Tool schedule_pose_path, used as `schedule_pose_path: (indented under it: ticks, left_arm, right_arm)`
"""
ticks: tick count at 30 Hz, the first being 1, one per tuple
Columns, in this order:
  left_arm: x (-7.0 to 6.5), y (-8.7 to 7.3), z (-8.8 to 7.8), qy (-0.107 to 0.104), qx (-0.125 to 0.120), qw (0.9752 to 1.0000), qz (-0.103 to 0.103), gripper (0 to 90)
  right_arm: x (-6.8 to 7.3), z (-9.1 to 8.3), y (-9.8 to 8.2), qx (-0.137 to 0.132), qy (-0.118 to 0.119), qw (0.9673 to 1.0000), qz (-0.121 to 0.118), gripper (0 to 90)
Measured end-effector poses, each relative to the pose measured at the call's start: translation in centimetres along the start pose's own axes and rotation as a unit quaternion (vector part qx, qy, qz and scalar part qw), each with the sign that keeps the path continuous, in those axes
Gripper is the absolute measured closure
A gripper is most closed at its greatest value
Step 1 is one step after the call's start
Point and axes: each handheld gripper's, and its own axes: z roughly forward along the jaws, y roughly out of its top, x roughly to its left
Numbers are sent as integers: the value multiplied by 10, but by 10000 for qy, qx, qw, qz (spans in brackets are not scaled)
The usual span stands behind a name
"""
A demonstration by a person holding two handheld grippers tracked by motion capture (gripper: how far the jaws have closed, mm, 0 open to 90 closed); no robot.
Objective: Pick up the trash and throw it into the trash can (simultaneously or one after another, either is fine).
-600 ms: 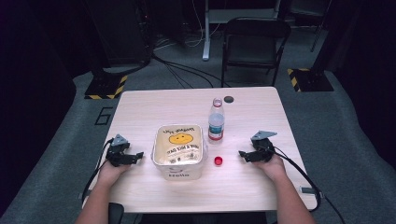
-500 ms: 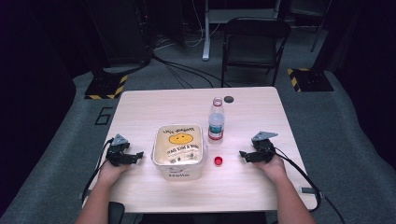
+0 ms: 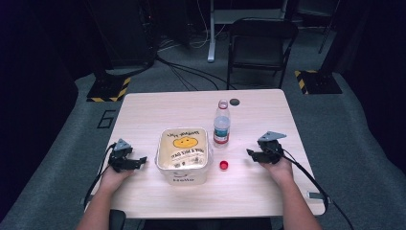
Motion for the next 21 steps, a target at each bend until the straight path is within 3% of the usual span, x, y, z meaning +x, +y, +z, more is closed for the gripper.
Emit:
schedule_pose_path:
  ticks: [4, 9, 14, 17, 21]
  left_arm:
    - [0, 0, -1, 17, 2, 10000, 29, 152]
    - [-2, -1, 0, 37, -61, 10000, -21, 152]
    - [-2, -2, -2, 10, -1, 10000, 1, 153]
    - [-2, -2, -2, 2, 30, 10000, -1, 152]
    - [-2, -2, -2, 1, 32, 10000, 2, 152]
  right_arm:
    - [-1, -14, 8, -113, -163, 9998, -11, 358]
    - [-2, -26, 13, -271, -80, 9995, 157, 363]
    - [-3, -30, 14, -179, 7, 9995, 269, 362]
    - [-1, -34, 18, -119, 71, 9996, 250, 350]
    - [4, -44, 27, -256, 44, 9996, 139, 338]
